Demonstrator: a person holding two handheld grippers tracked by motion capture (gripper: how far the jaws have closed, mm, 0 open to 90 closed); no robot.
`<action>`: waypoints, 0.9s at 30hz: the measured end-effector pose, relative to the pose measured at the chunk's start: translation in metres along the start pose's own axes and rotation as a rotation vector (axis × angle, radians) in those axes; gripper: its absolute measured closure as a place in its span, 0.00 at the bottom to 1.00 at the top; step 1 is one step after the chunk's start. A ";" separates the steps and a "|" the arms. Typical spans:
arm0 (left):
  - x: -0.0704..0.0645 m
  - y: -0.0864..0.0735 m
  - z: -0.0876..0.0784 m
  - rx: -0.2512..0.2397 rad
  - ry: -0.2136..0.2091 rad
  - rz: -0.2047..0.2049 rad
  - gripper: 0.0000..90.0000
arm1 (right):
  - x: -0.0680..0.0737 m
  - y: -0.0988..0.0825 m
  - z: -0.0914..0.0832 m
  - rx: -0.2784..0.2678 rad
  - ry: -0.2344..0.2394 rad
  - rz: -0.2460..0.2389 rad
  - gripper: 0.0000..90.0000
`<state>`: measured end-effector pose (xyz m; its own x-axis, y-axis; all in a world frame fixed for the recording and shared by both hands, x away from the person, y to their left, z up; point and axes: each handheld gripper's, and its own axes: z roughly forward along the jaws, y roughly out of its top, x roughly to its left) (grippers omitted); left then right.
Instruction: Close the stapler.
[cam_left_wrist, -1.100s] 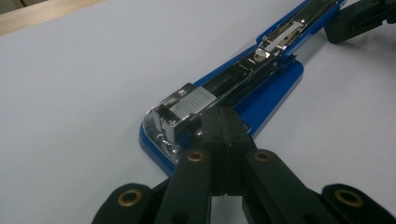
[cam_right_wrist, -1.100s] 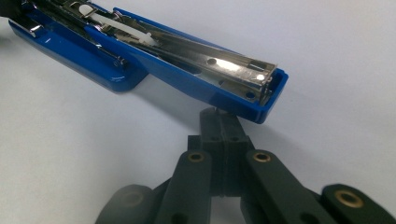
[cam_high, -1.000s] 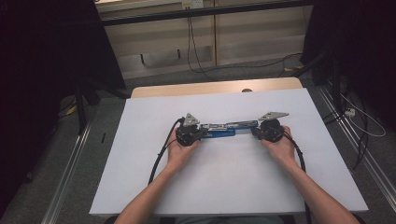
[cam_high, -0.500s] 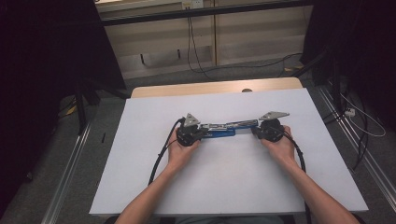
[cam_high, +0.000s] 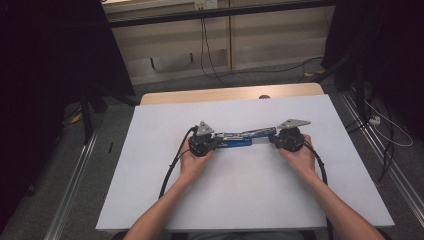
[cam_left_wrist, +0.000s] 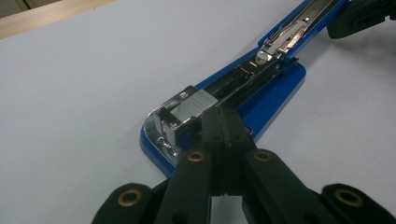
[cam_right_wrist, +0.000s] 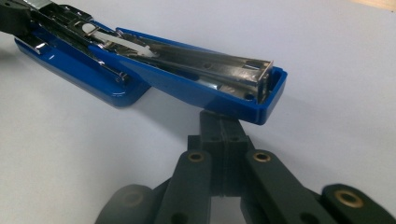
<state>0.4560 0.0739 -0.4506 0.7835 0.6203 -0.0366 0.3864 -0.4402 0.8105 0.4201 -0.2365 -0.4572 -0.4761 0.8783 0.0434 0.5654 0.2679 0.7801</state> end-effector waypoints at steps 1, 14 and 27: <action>0.000 0.000 0.000 0.000 -0.001 0.001 1.00 | 0.000 0.000 0.000 -0.002 0.001 -0.002 1.00; 0.002 0.000 0.000 0.002 -0.006 -0.008 1.00 | -0.001 0.002 -0.003 -0.025 0.001 -0.001 1.00; 0.001 -0.001 -0.001 -0.002 -0.014 -0.022 1.00 | -0.003 0.003 -0.006 -0.058 0.008 0.009 1.00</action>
<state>0.4565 0.0757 -0.4510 0.7818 0.6204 -0.0625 0.4024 -0.4254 0.8106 0.4188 -0.2413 -0.4513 -0.4766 0.8774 0.0549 0.5295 0.2367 0.8146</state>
